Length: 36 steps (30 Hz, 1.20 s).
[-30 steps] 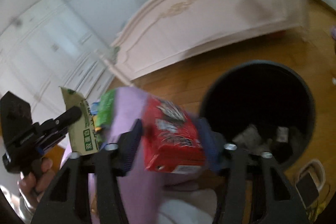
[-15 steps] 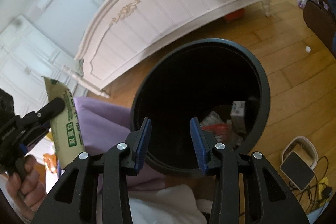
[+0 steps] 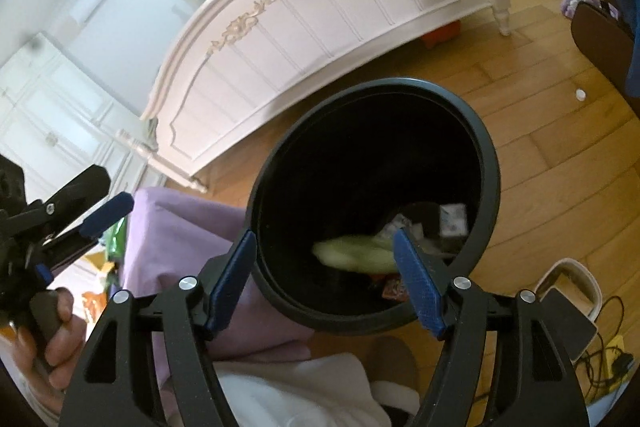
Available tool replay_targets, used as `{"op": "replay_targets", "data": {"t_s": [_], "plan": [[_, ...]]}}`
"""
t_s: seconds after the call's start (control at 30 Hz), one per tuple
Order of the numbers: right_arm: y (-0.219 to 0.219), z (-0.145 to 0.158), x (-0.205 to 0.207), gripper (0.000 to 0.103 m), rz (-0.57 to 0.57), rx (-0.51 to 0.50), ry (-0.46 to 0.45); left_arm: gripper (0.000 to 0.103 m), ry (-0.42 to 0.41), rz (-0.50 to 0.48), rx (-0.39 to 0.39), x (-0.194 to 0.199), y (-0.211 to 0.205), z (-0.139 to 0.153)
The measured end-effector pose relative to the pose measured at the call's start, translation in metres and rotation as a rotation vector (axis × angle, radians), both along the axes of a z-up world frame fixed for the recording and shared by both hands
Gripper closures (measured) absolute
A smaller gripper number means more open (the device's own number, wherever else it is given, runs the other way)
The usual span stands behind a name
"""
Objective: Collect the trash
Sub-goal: 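Carry the wrapper and red box over the black bin and open both tools, then grasp the purple bottle with the left tool while the right tool grasps the orange snack bag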
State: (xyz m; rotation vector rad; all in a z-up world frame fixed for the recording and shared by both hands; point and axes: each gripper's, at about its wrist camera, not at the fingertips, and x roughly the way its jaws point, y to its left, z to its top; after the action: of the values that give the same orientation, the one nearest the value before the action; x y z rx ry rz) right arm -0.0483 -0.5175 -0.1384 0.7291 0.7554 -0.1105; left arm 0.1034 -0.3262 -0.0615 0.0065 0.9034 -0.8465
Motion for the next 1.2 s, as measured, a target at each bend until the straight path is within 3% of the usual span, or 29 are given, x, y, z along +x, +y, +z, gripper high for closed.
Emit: {"op": "replay_targets", "data": {"t_s": [0.13,0.2,0.37,0.63,0.73,0.87,0.97,1.1,1.2], "plan": [[0.018,0.009,0.008,0.032,0.056,-0.016,-0.015,0.028,-0.005,0.033,-0.026,-0.007,0.025,0.009],[0.030,0.014,0.016,0.024,0.097,-0.025,-0.020,0.028,-0.026,0.060,-0.032,-0.012,0.042,0.014],[0.071,0.034,0.038,0.023,0.214,-0.067,-0.042,0.028,-0.068,0.168,-0.023,-0.019,0.099,0.024],[0.161,0.071,0.068,0.023,0.475,-0.163,-0.088,0.028,-0.131,0.320,0.080,-0.027,0.214,0.019],[0.198,0.080,0.076,0.023,0.590,-0.225,-0.105,0.028,-0.159,0.328,0.150,-0.028,0.252,0.011],[0.255,0.091,0.086,0.023,0.756,-0.342,-0.126,0.028,-0.221,0.252,0.245,-0.027,0.277,0.005],[0.296,0.094,0.090,0.024,0.857,-0.468,-0.147,0.028,-0.310,0.129,0.335,-0.025,0.284,0.003],[0.337,0.090,0.096,0.023,0.971,-0.589,-0.156,0.028,-0.368,-0.027,0.375,-0.021,0.286,0.001],[0.356,0.083,0.104,0.024,1.023,-0.648,-0.139,0.028,-0.365,-0.104,0.404,-0.014,0.282,-0.006]]}}
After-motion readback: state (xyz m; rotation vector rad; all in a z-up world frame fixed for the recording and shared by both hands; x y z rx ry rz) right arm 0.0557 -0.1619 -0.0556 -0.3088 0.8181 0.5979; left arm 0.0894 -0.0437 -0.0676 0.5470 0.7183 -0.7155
